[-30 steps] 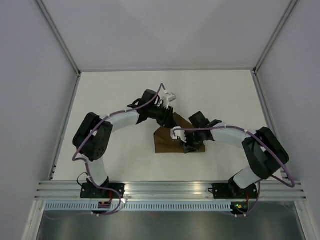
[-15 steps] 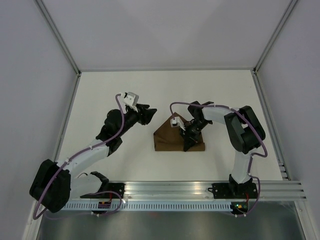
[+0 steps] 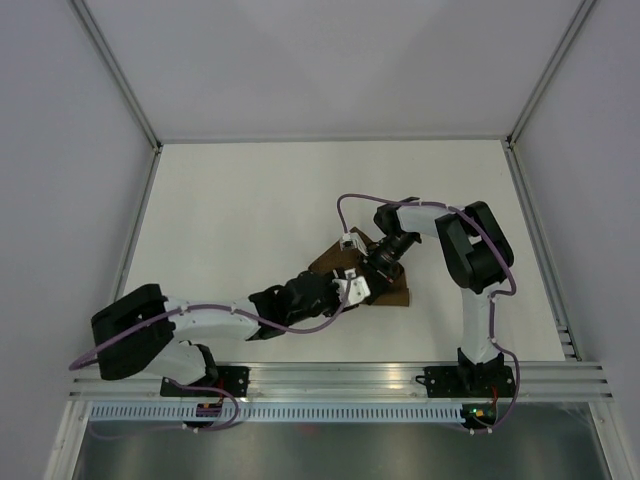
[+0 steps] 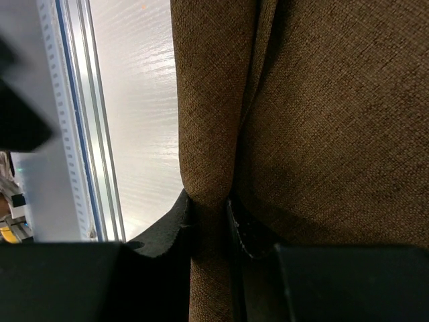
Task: Fold the napkin, place the utensils inside, and roll it up
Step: Roll the napkin at the center of the board.
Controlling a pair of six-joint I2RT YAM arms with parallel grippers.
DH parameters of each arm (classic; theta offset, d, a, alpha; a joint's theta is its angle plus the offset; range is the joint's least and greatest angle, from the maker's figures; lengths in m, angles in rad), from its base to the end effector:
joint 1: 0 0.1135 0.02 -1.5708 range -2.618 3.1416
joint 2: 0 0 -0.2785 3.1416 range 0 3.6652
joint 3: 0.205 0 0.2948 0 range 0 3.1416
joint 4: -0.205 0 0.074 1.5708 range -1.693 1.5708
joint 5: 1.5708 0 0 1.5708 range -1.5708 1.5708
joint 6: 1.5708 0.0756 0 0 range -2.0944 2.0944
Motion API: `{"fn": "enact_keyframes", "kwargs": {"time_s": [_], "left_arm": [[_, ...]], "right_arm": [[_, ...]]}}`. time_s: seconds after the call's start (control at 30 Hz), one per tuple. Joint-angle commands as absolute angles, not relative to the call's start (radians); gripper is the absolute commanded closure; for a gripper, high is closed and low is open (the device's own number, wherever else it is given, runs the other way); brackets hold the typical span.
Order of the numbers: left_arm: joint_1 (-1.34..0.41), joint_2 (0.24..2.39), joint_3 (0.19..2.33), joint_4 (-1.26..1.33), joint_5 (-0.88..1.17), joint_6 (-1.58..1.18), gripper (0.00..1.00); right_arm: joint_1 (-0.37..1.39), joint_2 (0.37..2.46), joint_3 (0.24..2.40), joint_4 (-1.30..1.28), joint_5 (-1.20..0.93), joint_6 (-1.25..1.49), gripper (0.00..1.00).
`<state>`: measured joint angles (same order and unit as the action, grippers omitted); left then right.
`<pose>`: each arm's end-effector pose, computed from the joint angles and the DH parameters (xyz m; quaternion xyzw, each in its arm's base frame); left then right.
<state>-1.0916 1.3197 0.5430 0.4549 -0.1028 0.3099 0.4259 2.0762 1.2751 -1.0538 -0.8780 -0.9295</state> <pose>0.1638 -0.2984 0.1766 0.4994 0.6386 -0.1839 0.5558 0.3079 0.2036 0.0743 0.5150 -0.7358 -0.4394 0.0193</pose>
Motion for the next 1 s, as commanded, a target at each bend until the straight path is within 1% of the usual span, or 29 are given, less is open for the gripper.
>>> {"fn": "enact_keyframes", "kwargs": {"time_s": [0.0,0.1,0.27,0.63,0.77,0.87,0.9,0.97], "left_arm": [[-1.161,1.434,0.624,0.388,-0.186,0.478,0.46],[-1.206,1.535,0.658,0.388,-0.216,0.535,0.46],[-1.207,1.626,0.666,0.429,-0.224,0.598,0.45],[-1.200,1.720,0.681,0.517,-0.210,0.615,0.44],[-1.193,1.738,0.693,0.508,-0.183,0.598,0.45],[-1.186,1.753,0.706,0.474,-0.147,0.581,0.52],[-1.180,1.758,0.707,0.468,-0.137,0.575,0.57],[-1.174,1.759,0.716,0.453,-0.107,0.549,0.62]], "right_arm": [[0.425,2.158,1.258,-0.980,-0.726,-0.983,1.00],[0.420,2.166,1.266,-0.989,-0.729,-0.985,1.00],[0.416,2.171,1.267,-0.989,-0.724,-0.982,1.00],[0.413,2.183,1.281,-0.999,-0.730,-0.977,0.99],[0.411,2.186,1.285,-1.002,-0.730,-0.974,0.99],[0.411,2.189,1.287,-1.002,-0.732,-0.973,1.00],[0.411,2.189,1.287,-1.002,-0.732,-0.973,0.99],[0.411,2.187,1.287,-1.002,-0.733,-0.973,0.99]]}}
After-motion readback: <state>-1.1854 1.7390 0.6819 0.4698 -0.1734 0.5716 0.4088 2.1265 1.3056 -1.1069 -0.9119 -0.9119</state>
